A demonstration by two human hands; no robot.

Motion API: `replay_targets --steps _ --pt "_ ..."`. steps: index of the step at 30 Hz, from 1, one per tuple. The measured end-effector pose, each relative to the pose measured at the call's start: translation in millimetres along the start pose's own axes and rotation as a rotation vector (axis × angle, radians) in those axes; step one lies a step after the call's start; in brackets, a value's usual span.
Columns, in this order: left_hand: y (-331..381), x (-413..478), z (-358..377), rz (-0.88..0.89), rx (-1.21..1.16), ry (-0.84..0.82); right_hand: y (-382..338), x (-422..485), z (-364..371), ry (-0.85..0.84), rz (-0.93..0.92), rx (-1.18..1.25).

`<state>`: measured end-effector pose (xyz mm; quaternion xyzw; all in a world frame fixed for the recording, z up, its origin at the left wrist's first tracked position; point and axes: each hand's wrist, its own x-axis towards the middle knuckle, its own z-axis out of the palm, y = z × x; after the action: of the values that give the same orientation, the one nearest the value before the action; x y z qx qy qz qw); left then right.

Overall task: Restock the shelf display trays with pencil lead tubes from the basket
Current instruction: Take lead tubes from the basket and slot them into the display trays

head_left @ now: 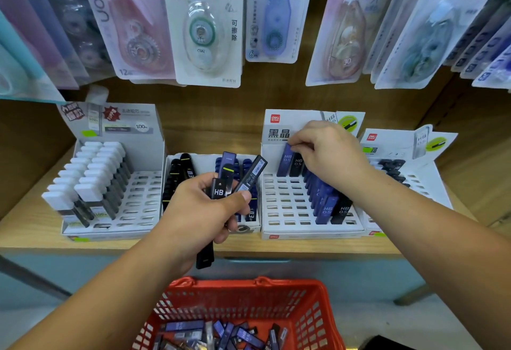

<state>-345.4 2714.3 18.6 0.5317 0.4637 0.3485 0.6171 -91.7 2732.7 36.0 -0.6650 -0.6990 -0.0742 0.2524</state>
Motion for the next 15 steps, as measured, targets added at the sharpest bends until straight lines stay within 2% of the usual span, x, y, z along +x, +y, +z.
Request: replay_targets --steps 3,6,8,11,15 --pt "-1.2 1.2 2.1 -0.006 0.008 0.003 -0.5 -1.2 0.1 -0.007 -0.054 -0.022" --pt "-2.7 1.9 3.5 -0.011 0.014 -0.006 -4.2 2.2 2.8 -0.048 0.092 0.138" --pt "-3.2 2.1 3.2 -0.007 0.019 -0.007 -1.9 4.4 5.1 -0.034 0.136 0.144" --pt "-3.7 2.4 1.5 -0.001 0.028 0.001 1.3 3.4 5.3 -0.06 0.03 0.015" --pt "-3.6 2.7 1.3 -0.006 0.025 0.011 0.8 2.3 3.7 -0.05 -0.048 0.002"
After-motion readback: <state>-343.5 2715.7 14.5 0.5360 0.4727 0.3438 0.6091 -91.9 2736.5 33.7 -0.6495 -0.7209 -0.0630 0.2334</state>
